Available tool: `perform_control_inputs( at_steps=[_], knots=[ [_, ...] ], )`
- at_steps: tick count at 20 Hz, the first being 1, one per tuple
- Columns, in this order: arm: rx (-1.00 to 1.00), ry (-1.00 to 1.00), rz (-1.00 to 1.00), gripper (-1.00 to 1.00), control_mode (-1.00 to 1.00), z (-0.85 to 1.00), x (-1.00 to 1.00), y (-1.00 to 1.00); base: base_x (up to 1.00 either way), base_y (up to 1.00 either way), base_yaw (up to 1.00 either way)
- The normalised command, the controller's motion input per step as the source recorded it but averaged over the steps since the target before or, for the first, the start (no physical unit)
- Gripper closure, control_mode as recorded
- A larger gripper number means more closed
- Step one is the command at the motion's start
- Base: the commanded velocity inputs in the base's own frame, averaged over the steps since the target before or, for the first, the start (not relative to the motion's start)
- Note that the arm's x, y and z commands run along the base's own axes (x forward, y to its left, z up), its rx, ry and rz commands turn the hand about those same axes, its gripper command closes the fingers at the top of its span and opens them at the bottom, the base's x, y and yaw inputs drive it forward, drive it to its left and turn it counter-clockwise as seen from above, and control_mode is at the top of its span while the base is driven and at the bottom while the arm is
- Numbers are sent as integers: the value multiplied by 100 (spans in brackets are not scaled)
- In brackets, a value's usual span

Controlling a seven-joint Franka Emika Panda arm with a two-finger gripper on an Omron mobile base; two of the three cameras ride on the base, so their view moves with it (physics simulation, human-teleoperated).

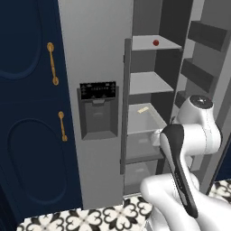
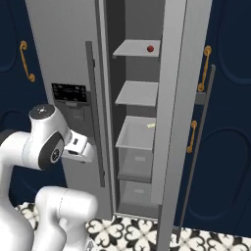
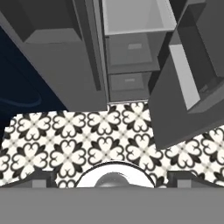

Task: Take the strawberry from the fridge and place it on top of the pancake, located on the dining counter.

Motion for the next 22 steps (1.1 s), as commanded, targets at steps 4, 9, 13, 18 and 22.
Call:
perform_control_inputs(
  at_steps=[4, 9, 13, 18, 22],
  knots=[
    [0, 0, 0, -100, -100, 0, 0, 0, 0, 0, 0],
    [0, 0, 0, -100, -100, 0, 0, 0, 0, 0, 0],
    [0, 0, 0, -100, 100, 0, 0, 0, 0, 15, -22],
    [0, 0, 0, -100, 100, 0, 0, 0, -6, 44, -52],
    [0, 0, 0, -100, 100, 0, 0, 0, 26, 45, -24]
  ],
)
